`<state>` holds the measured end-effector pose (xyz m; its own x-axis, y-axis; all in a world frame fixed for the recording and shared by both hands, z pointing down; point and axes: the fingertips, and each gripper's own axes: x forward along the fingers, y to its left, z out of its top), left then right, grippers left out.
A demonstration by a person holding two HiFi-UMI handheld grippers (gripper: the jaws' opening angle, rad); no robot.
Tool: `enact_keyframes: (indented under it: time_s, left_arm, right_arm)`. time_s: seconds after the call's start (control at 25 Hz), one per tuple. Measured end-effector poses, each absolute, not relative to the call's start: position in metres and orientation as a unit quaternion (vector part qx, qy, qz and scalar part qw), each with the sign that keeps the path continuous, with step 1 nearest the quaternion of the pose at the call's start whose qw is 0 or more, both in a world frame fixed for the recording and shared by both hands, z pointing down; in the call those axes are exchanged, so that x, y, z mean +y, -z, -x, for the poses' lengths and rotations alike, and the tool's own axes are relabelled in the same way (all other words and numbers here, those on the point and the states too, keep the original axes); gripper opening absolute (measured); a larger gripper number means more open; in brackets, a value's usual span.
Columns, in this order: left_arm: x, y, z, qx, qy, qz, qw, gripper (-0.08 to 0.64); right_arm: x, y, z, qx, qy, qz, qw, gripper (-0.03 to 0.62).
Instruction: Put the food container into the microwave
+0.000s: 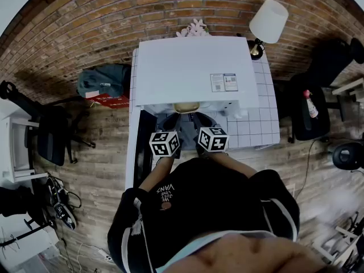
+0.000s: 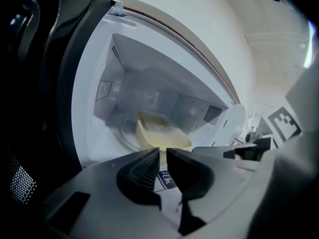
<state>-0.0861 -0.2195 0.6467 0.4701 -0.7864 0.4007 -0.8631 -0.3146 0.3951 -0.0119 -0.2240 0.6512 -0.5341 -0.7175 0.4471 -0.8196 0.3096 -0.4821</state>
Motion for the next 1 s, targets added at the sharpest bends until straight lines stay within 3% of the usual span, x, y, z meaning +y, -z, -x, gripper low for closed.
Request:
enact_keyframes:
  time_s: [1.0]
  left_arm:
    - [-0.263,-0.648,0.064,-0.508,-0.063,-0.805,0.299,0.052]
  right_arm:
    - [-0.26,-0.65,-0.008,-0.803,-0.344,-0.481,0.072,0.008]
